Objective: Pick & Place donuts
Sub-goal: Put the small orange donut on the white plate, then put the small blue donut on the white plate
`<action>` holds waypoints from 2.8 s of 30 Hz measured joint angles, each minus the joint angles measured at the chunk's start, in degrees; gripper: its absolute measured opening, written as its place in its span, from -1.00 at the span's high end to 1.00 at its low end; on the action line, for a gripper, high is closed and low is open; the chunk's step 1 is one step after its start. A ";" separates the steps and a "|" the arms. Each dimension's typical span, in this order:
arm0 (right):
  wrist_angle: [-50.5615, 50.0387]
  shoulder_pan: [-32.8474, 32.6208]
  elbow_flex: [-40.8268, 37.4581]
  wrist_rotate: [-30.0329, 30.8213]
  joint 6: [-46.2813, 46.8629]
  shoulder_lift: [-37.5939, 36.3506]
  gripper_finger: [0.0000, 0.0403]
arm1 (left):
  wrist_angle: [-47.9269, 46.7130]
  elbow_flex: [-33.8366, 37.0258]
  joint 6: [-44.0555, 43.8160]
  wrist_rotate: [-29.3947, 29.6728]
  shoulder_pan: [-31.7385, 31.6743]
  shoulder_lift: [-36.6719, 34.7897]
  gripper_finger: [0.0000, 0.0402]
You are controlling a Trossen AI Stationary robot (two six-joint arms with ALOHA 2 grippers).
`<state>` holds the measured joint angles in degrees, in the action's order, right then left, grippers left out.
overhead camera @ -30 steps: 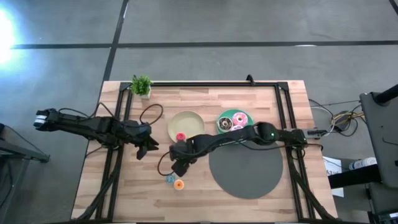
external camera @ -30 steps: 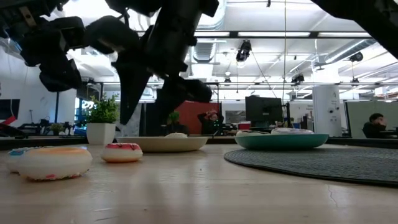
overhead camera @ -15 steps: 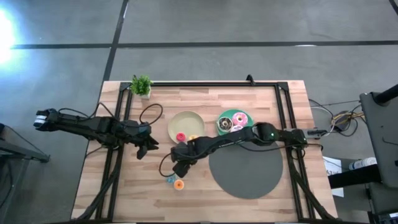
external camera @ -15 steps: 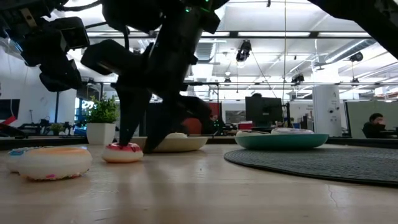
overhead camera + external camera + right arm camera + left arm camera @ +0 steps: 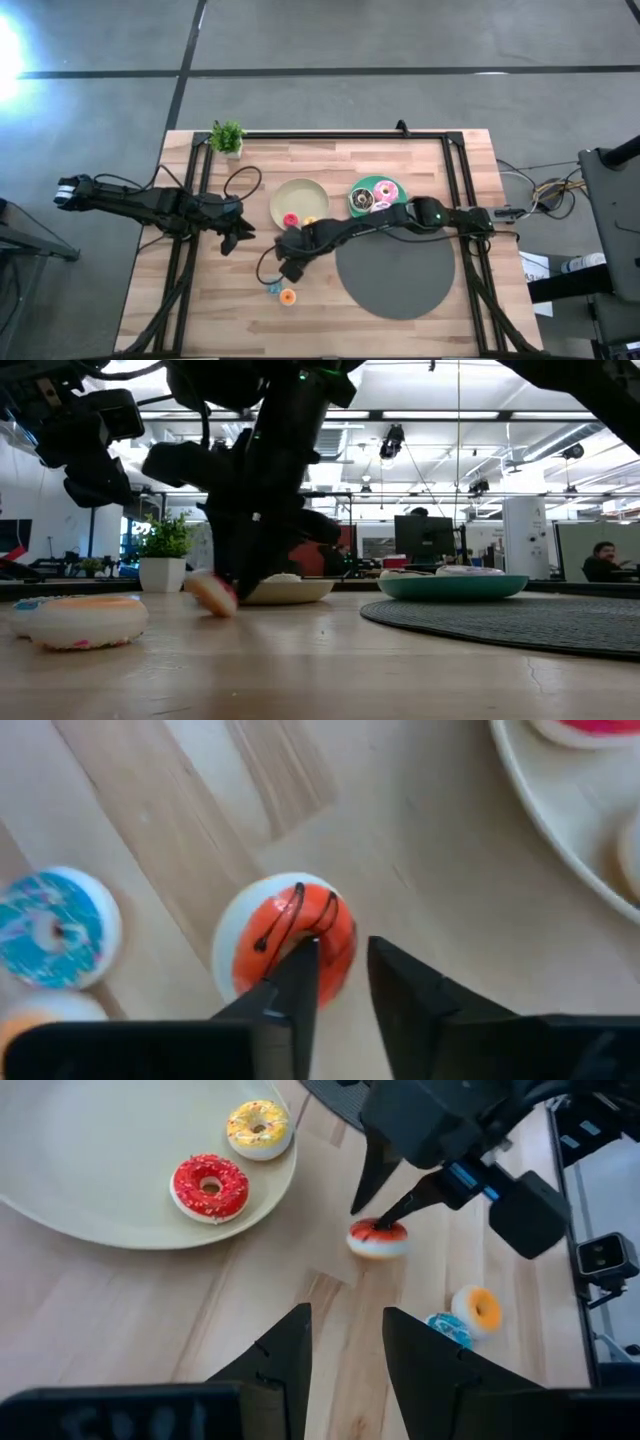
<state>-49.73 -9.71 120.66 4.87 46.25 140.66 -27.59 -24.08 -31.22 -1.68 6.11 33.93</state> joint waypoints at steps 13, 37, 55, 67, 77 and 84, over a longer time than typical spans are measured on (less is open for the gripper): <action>5.55 0.27 -1.97 -5.38 1.26 0.11 0.65 | 0.00 0.00 -0.02 0.78 0.00 -0.01 0.51; -6.84 1.86 5.83 3.05 -13.03 -3.20 0.96 | -0.03 0.00 -0.17 2.79 0.00 0.00 0.51; -14.72 18.75 1.06 -3.09 -24.61 -5.57 0.96 | 0.06 0.00 -2.41 6.69 0.00 0.00 0.51; -12.23 18.65 -2.91 -0.40 -24.01 -5.60 0.62 | 0.06 0.00 -1.44 9.28 0.00 0.00 0.51; -13.62 17.74 -2.99 4.56 -27.29 -7.87 0.02 | 0.06 0.00 -2.14 9.30 0.00 0.00 0.51; -10.00 11.35 -3.80 -0.47 -40.75 -15.18 -0.04 | 0.00 0.00 -1.88 9.21 0.00 0.02 0.51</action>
<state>-59.73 1.64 116.86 4.40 5.50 125.48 -27.58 -24.08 -33.10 7.53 6.11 33.95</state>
